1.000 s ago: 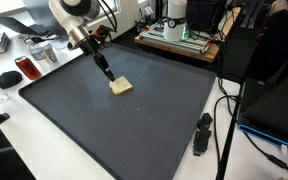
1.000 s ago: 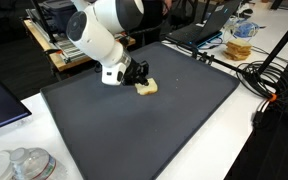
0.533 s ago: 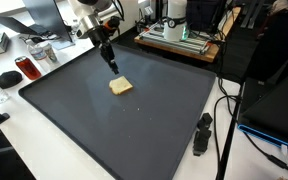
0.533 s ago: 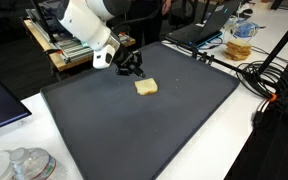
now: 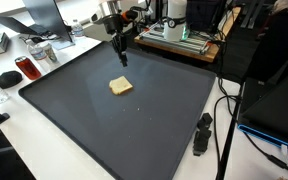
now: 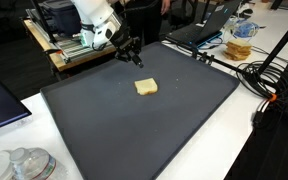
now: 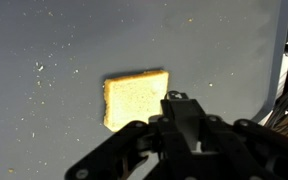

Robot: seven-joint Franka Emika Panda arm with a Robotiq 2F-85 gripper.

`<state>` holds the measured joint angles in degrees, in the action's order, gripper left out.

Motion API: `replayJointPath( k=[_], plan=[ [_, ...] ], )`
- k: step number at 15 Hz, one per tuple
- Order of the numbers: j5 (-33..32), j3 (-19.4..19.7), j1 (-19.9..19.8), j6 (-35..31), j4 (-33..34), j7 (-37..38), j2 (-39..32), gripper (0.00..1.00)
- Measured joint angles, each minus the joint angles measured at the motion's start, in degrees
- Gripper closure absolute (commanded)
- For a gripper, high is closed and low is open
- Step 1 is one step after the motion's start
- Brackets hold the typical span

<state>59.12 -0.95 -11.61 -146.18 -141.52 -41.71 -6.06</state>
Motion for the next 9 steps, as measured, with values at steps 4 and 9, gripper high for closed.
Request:
replayJointPath(
  k=[4, 9],
  plan=[
    [0.46, -0.68, 3.65, -6.43, -4.9, 8.08, 4.78, 0.95],
    [-0.44, -2.21, 4.48, -10.67, -6.67, 22.08, 6.87, 0.95]
  ],
)
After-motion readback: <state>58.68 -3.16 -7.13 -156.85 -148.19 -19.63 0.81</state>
